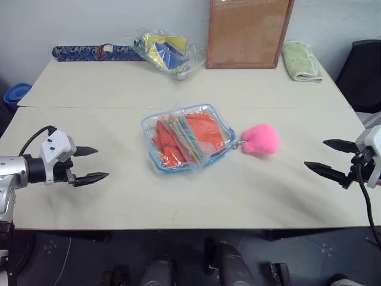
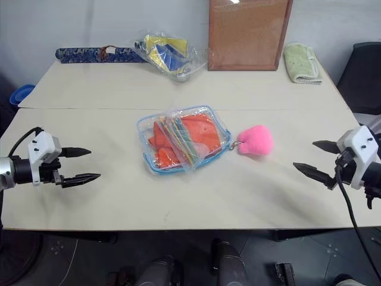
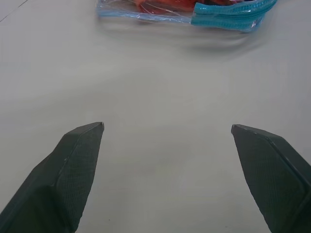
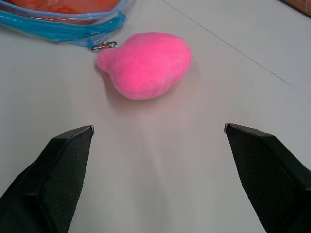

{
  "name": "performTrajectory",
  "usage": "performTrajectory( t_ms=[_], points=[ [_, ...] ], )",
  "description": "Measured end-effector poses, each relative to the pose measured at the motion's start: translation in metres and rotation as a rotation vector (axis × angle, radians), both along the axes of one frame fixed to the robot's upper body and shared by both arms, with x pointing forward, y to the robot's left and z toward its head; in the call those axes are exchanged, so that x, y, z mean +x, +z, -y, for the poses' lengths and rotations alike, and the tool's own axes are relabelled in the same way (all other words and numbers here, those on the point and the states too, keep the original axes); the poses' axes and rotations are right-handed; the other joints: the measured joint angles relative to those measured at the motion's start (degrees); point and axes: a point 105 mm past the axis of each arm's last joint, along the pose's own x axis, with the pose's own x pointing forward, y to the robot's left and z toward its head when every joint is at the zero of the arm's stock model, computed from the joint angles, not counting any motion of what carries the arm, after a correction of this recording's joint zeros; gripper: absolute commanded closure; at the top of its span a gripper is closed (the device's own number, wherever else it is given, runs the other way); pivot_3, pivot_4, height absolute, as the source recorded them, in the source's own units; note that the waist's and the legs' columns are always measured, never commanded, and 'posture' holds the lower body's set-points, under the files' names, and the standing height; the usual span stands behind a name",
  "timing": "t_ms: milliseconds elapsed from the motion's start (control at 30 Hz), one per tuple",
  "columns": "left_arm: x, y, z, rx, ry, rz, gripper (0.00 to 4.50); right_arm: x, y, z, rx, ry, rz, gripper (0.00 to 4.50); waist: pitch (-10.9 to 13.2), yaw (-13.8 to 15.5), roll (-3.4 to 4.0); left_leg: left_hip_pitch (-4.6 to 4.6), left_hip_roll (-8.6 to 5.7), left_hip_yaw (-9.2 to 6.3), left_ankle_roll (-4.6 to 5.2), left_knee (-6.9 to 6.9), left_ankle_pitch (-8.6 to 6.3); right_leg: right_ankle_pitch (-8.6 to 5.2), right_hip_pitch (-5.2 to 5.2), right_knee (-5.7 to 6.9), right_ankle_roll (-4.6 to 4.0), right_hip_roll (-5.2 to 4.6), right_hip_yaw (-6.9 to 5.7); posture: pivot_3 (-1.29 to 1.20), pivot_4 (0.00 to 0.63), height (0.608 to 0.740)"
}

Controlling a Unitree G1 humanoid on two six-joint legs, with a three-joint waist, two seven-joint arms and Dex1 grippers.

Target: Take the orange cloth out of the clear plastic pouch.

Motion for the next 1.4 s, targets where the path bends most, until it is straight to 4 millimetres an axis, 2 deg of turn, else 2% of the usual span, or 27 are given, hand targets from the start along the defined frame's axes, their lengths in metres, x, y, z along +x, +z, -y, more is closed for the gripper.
performTrajectory(
  t_ms=[700,967,1067,1200,1267,1333,1400],
  points=[
    [-0.001,-0.003,0.006,-0.014,0.002,-0.001,0.04,0.002,0.001,-0.004,-0.003,-0.012,0.023,0.00,0.0,0.0,0.00,0.00,0.00,0.01,-0.01,0.01,0.01,0.00,0.00,0.03,0.00,0.00,0.00,0.00,0.150,0.740],
    [0.016,-0.001,0.005,-0.002,0.146,0.062,0.04,0.004,-0.002,-0.013,0.029,-0.039,0.032,0.00,0.0,0.1,0.00,-0.01,-0.01,0.01,-0.01,0.03,0.01,0.00,0.00,0.05,0.00,0.00,0.01,0.00,0.150,0.740],
    [0.018,0.006,0.024,-0.072,0.150,0.047,0.04,0.000,-0.002,-0.027,0.057,-0.008,0.023,0.00,0.0,0.2,0.00,-0.02,-0.01,-0.02,-0.01,0.05,0.01,0.00,0.01,0.07,0.01,0.00,0.01,0.00,0.150,0.740],
    [0.016,0.044,0.087,-0.246,0.053,0.037,0.04,-0.006,0.006,-0.058,0.091,0.068,0.052,0.00,0.0,0.9,-0.01,-0.04,-0.04,-0.04,-0.02,0.14,0.01,0.03,0.04,0.11,0.05,-0.01,0.06,0.00,0.150,0.740],
    [0.022,0.062,0.117,-0.361,0.055,-0.002,0.04,-0.010,0.008,-0.080,0.104,0.128,0.054,0.00,0.0,1.4,-0.02,0.01,-0.08,-0.07,-0.07,0.16,0.05,0.03,0.15,0.15,0.05,0.03,0.07,0.00,0.150,0.740],
    [0.028,0.066,0.137,-0.420,0.088,-0.080,0.04,-0.015,0.010,-0.104,0.118,0.203,0.065,0.00,0.0,1.5,-0.03,0.00,-0.12,-0.04,-0.12,0.16,0.07,0.03,0.20,0.24,0.05,0.09,0.14,0.00,0.150,0.740],
    [0.035,0.059,0.148,-0.428,0.179,-0.185,0.04,-0.018,0.016,-0.120,0.124,0.241,0.086,0.00,0.0,1.4,-0.03,0.03,-0.12,-0.03,-0.15,0.16,0.09,0.03,0.18,0.24,0.05,0.15,0.15,0.00,0.150,0.740]
  ],
)
